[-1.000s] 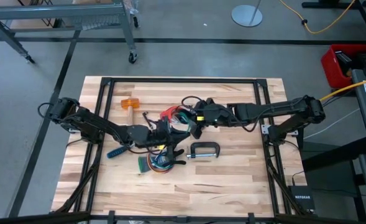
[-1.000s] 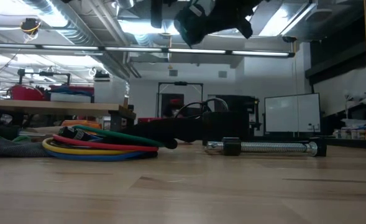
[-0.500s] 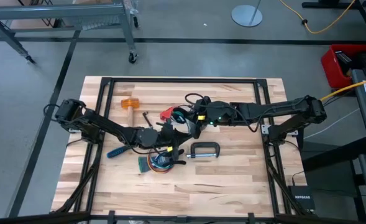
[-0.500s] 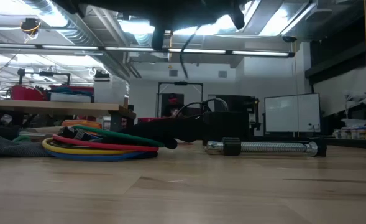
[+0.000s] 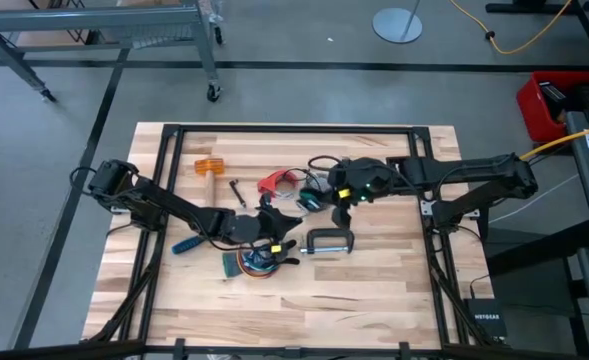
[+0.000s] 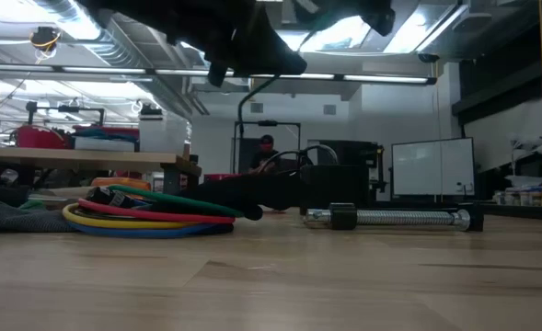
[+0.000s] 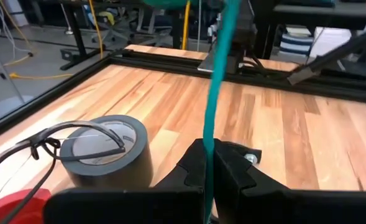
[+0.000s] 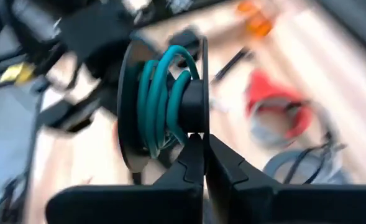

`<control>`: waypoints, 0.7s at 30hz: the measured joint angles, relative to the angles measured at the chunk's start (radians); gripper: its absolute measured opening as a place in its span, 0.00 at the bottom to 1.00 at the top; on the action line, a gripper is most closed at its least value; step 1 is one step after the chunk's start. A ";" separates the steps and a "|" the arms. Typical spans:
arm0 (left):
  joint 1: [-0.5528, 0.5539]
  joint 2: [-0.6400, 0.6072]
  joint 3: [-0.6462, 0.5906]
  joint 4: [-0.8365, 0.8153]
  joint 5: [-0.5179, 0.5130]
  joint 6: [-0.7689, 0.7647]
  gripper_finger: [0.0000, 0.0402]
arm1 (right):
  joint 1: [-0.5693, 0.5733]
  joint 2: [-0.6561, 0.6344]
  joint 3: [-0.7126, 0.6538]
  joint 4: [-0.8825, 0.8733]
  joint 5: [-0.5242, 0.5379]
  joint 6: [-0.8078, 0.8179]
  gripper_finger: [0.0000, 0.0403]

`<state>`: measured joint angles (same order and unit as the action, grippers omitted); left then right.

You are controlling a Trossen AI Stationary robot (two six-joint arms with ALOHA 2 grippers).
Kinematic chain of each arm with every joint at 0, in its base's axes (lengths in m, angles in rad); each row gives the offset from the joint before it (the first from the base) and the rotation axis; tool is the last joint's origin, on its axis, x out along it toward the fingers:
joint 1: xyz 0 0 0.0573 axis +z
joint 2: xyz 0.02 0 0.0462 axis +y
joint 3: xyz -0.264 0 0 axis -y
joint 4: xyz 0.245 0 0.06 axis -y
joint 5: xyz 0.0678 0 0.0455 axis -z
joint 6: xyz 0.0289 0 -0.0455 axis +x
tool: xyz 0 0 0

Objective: Coil cords
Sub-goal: Coil the blue wire onto the spool

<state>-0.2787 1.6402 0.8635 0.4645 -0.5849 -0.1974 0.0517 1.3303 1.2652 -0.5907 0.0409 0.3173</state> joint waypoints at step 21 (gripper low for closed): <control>0.043 0.000 -0.003 -0.007 -0.015 -0.030 0.02 | 0.027 0.123 0.003 -0.289 -0.149 -0.034 0.01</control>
<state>-0.2356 1.6405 0.8608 0.4572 -0.6003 -0.2270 0.0786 1.4528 1.2685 -0.8799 -0.1083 0.2837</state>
